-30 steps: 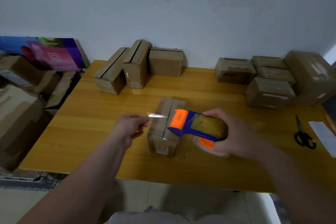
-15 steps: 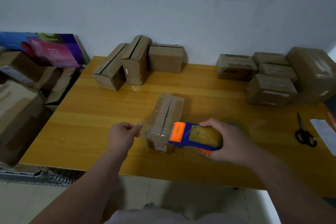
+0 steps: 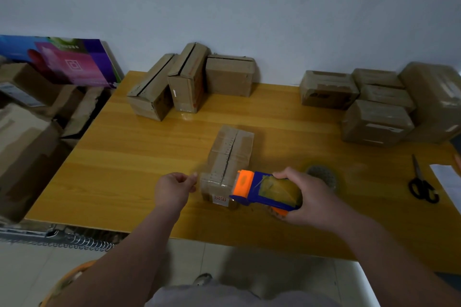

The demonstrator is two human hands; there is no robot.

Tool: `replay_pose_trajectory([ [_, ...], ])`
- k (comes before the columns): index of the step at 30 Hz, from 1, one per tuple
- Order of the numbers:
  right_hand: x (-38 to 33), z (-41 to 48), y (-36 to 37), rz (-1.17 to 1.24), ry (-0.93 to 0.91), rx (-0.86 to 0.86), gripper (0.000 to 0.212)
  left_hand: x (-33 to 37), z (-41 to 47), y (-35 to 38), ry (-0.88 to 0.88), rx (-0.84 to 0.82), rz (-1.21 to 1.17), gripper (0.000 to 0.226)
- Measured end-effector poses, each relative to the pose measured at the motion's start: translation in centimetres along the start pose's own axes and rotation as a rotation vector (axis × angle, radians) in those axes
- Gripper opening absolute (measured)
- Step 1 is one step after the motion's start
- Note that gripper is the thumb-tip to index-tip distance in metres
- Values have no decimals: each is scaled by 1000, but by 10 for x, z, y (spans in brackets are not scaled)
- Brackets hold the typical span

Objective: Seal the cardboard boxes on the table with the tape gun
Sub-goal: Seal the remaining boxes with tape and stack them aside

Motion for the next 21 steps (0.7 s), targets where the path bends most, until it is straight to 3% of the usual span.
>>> replay_pose_trajectory([
  [6,5,1,4,-11,28,-7,77,-6,0,6,-15,-56,-107,30],
  [11,4,1,5,-16,30,-4,74,-8,1,12,-15,-125,-93,29],
  [14,2,1,3,-24,40,-9,74,-16,1,15,-56,-197,-13,16],
  [17,-1,1,2,-26,22,-7,73,-15,0,9,-15,-91,96,13],
  [19,-2,1,3,-31,20,-10,73,-2,-6,4,29,9,-77,14],
  [21,-2,2,3,-31,29,-14,73,8,-15,7,16,-17,-313,24],
])
Point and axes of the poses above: each hand's wrist, its own z-axis towards the middle knuckle, its own y-axis out of the palm, x = y × z, the point moved 7 cm from there along z, towards the middle knuckle, and after that the axes turned 1 degree about -y, right-handed, at the moved point
